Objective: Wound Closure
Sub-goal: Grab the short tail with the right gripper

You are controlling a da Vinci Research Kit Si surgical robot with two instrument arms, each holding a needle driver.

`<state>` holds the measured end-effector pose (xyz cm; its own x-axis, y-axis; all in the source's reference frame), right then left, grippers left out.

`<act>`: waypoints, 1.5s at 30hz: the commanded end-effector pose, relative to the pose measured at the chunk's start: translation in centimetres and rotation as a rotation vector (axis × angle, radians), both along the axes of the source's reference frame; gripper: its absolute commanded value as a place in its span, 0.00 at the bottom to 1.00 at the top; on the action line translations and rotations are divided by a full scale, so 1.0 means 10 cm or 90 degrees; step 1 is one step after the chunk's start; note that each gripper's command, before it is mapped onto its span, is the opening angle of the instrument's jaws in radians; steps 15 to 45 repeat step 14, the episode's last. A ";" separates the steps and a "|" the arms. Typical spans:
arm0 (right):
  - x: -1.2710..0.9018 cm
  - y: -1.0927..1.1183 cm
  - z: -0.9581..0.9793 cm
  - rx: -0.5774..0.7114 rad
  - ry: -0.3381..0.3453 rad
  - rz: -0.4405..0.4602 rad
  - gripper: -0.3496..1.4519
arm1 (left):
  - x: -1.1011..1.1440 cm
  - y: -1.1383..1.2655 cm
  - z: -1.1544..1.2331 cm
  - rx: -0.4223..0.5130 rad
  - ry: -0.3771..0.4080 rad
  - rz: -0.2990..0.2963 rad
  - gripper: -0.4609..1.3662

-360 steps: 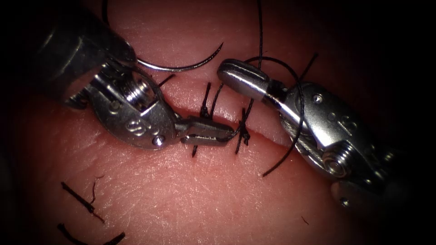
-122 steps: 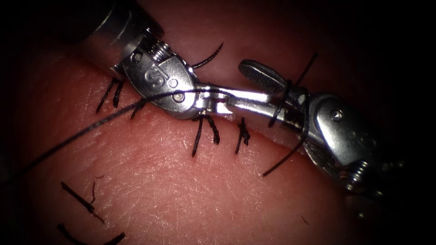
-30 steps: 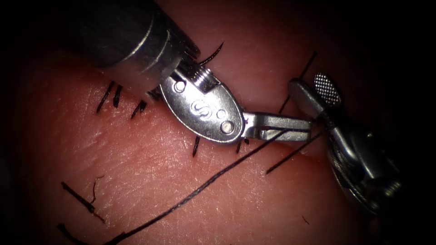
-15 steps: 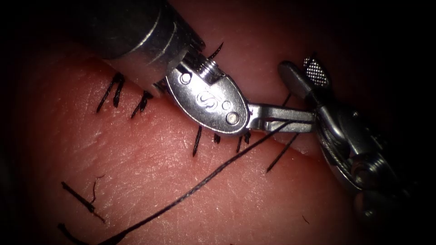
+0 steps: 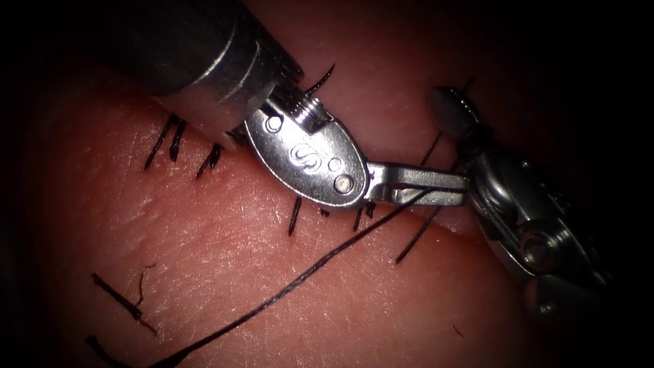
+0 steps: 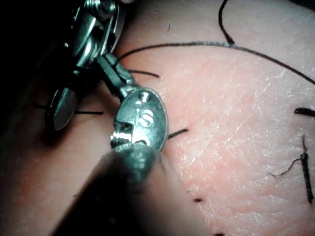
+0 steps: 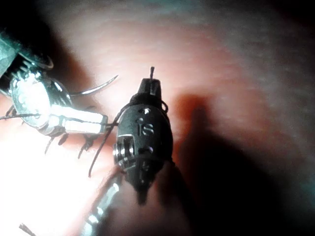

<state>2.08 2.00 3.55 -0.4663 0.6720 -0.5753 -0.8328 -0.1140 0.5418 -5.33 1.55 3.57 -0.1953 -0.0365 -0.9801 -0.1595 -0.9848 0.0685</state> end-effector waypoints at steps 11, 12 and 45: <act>0.002 0.000 -0.002 -0.001 0.003 -0.004 0.00 | 0.001 0.000 0.000 0.001 0.000 0.006 0.06; 0.002 0.000 -0.001 -0.001 0.004 -0.005 0.00 | 0.001 0.000 0.000 0.001 0.000 0.006 0.06; 0.002 0.001 -0.001 -0.003 0.005 -0.005 0.00 | 0.001 0.000 0.001 0.001 0.000 0.006 0.06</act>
